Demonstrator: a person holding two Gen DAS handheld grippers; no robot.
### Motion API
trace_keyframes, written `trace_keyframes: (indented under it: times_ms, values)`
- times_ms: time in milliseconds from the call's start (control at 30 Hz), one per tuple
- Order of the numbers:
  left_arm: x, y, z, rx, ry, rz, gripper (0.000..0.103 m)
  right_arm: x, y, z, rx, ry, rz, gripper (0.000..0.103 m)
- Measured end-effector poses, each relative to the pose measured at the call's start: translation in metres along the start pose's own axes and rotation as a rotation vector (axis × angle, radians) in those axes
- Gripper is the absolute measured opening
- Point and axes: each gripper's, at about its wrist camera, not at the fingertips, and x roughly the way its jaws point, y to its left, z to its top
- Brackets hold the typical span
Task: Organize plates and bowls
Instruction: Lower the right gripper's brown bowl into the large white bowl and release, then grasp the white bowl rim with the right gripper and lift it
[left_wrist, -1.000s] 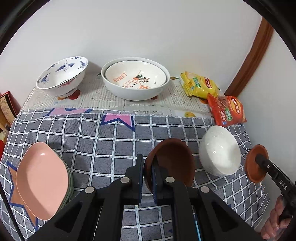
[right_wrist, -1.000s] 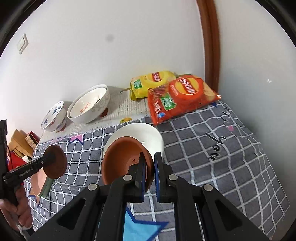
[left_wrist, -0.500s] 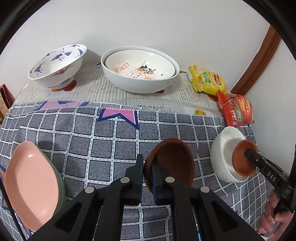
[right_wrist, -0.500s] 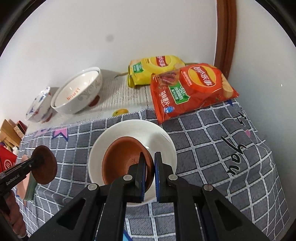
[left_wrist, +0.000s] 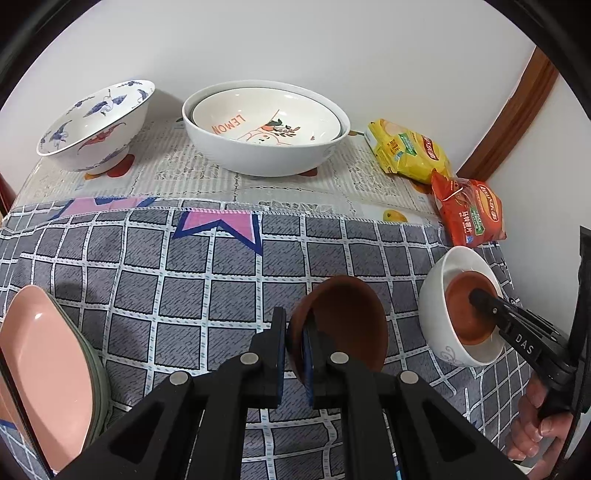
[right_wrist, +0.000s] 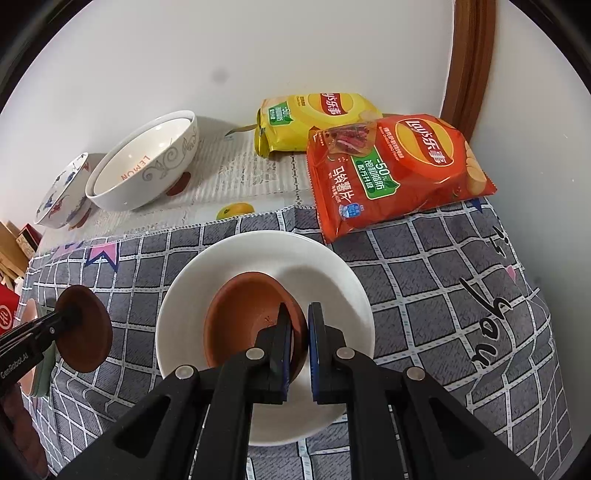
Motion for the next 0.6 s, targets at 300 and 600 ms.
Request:
trace_keyframes:
  times_ms: [300, 600]
  values:
    - [0.002, 0.000, -0.001, 0.004, 0.006, -0.004, 0.008, 0.008, 0.003, 0.001, -0.009, 0.018, 0.004, 0.009]
    - [0.004, 0.000, -0.002, 0.009, 0.012, -0.011, 0.008, 0.012, 0.002, 0.002, -0.007, 0.032, 0.014, 0.009]
